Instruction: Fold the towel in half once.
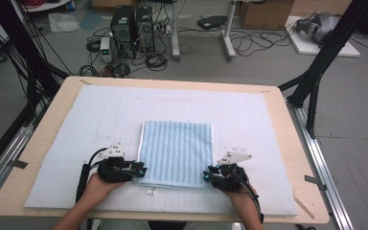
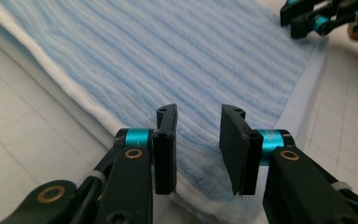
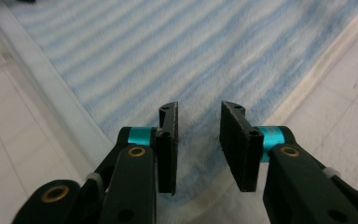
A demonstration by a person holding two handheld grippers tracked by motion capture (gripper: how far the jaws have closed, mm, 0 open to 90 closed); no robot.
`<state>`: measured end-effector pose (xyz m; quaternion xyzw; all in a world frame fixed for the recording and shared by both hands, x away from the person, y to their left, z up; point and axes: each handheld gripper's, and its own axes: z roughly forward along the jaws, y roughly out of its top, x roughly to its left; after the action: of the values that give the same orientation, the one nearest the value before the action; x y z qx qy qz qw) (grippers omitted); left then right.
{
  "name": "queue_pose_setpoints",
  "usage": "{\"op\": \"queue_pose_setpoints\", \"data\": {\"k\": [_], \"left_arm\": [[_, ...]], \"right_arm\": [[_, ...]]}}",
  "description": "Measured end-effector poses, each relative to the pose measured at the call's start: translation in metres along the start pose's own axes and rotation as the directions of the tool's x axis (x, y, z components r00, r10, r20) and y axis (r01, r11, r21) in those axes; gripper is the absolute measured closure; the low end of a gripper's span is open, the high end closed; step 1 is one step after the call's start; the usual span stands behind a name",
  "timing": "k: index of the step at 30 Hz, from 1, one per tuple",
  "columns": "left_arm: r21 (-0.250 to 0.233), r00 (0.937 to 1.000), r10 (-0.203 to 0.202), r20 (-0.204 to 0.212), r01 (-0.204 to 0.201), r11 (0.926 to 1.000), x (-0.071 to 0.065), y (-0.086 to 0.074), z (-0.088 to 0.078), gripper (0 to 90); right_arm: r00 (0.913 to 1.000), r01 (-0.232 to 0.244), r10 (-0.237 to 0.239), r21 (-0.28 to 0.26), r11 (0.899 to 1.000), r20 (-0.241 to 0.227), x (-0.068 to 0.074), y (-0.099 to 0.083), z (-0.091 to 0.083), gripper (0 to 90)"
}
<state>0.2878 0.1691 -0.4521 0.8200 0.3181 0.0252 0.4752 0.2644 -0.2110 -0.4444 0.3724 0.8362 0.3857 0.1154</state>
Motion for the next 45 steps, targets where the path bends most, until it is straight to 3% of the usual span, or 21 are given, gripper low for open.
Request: {"op": "queue_pose_setpoints", "data": {"k": [4,7,11,14,16,18,19,22,24,27,29,31,34,39,45], "left_arm": [[0.029,0.9995,0.033,-0.004,-0.033,0.9991,-0.006,-0.004,-0.003,73.3],[0.042,0.9986,0.052,0.002,-0.052,0.9978,-0.011,-0.008,-0.007,73.4],[0.054,0.9974,0.071,0.008,-0.072,0.996,-0.016,-0.009,-0.012,72.7],[0.026,0.999,0.046,-0.002,-0.046,0.9986,-0.009,-0.003,-0.014,67.6],[-0.038,0.9998,0.003,-0.02,-0.003,0.9993,0.001,0.008,-0.018,63.6],[-0.081,0.9995,-0.014,-0.03,0.011,0.9966,0.013,0.019,-0.019,63.2],[-0.108,0.9989,-0.018,-0.043,0.014,0.9941,0.02,0.025,-0.018,62.4],[-0.195,0.9937,0.019,-0.111,-0.04,0.9799,0.04,0.042,-0.012,60.6],[-0.182,0.9882,0.026,-0.151,-0.054,0.9819,0.052,0.054,-0.004,61.9],[-0.178,0.9888,-0.035,-0.145,0.009,0.9839,0.071,0.069,0.011,64.7],[-0.161,0.9873,-0.037,-0.154,0.012,0.9869,0.078,0.074,0.02,68.1],[-0.135,0.982,-0.041,-0.184,0.016,0.9908,0.084,0.078,0.031,70.0],[-0.118,0.978,-0.056,-0.201,0.033,0.9925,0.09,0.077,0.042,75.2],[-0.044,0.968,-0.079,-0.238,0.07,0.9966,0.097,0.069,0.054,78.9],[-0.042,0.9621,-0.086,-0.259,0.078,0.9961,0.097,0.069,0.054,80.3]], "right_arm": [[0.9984,0.055,-0.056,0.025,0.998,0.013,0.006,-0.001,-0.003,68.2],[0.9876,0.148,-0.15,0.042,0.988,0.046,0.015,-0.003,-0.006,64.1],[0.9793,0.189,-0.193,0.066,0.98,0.06,0.022,-0.004,-0.009,60.3],[0.989,0.144,-0.145,0.049,0.988,0.027,0.017,-0.001,-0.011,55.9],[0.9964,0.084,-0.084,-0.013,0.996,-0.002,0.011,0.001,-0.014,55.4],[0.9997,0.025,-0.025,-0.072,0.997,-0.005,0.0,0.008,-0.015,55.4],[0.9999,0.015,-0.015,-0.08,0.997,0.0,-0.004,0.011,-0.014,55.7],[0.9994,-0.027,0.029,-0.108,0.994,0.016,-0.021,0.023,-0.005,61.4],[0.998,-0.055,0.058,-0.109,0.993,0.025,-0.029,0.028,0.0,62.3],[0.9968,-0.067,0.071,-0.11,0.992,0.037,-0.035,0.033,0.007,62.9],[0.9967,-0.064,0.069,-0.11,0.992,0.043,-0.037,0.034,0.009,62.8],[0.9964,-0.072,0.076,-0.106,0.992,0.037,-0.038,0.034,0.01,62.7],[0.9964,-0.069,0.074,-0.107,0.992,0.041,-0.04,0.034,0.011,62.8],[0.9952,-0.083,0.088,-0.11,0.99,0.043,-0.044,0.035,0.013,63.0],[0.9931,-0.092,0.1,-0.12,0.989,0.061,-0.052,0.048,0.021,65.1]]}}
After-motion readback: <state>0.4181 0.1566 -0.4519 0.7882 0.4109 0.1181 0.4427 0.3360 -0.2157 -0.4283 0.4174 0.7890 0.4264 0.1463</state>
